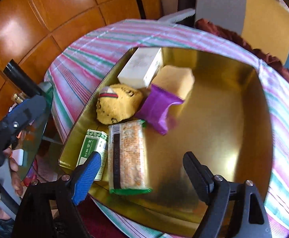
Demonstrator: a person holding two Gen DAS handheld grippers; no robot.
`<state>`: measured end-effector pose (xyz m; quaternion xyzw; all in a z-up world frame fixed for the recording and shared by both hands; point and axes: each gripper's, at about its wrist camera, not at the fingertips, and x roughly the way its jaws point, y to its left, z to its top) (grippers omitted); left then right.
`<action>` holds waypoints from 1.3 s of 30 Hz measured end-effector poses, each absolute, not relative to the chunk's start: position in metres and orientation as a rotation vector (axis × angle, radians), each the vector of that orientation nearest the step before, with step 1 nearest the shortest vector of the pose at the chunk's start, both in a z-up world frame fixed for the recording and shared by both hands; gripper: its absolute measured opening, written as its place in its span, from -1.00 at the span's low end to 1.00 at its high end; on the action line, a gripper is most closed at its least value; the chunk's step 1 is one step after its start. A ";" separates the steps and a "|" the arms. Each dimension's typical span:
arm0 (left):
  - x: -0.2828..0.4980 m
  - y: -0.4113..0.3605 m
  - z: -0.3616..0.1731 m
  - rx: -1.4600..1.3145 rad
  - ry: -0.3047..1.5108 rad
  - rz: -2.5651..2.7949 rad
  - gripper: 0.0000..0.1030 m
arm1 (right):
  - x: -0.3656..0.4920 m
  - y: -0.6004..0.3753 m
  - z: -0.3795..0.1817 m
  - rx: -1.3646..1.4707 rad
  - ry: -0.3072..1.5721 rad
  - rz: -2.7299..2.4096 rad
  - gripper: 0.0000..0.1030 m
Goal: Organize objects
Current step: 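Carry the cracker packet into the gold tray and open the right tool, then move both tools back toward the remaining items on the cloth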
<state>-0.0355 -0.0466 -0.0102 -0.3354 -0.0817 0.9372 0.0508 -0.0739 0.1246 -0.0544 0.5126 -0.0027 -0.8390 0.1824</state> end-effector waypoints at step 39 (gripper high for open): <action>-0.031 0.181 0.018 -0.944 0.203 2.363 1.00 | 0.076 0.607 -0.042 1.403 -1.472 -3.192 1.00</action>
